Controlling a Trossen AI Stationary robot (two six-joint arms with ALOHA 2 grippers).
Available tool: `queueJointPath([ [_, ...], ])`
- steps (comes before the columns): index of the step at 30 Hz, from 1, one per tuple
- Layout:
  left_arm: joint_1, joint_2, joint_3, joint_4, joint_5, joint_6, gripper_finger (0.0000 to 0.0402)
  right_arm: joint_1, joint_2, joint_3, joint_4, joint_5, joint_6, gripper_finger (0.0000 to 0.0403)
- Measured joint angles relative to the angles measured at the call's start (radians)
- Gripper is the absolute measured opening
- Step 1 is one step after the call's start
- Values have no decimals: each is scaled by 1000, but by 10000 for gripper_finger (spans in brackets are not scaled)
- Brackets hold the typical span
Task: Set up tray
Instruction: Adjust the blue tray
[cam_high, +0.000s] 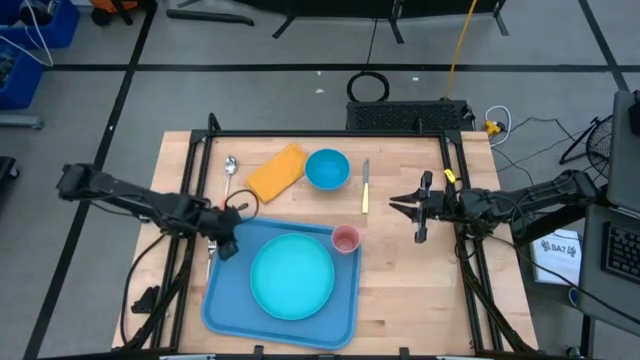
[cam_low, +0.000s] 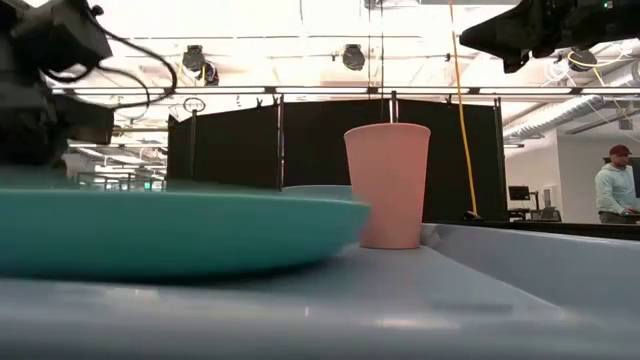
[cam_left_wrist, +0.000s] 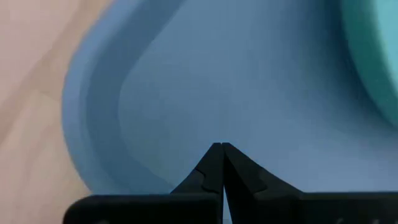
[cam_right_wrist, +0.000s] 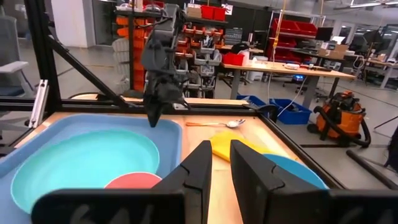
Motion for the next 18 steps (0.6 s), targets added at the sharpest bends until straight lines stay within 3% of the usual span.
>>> queueJointPath([
  [10, -23, 243, 15, 93, 89, -69, 1, -5, 1, 0, 0, -3, 3, 50],
  [18, -26, 276, 3, 261, 66, -115, 1, -5, 4, 0, 0, -4, 4, 50],
])
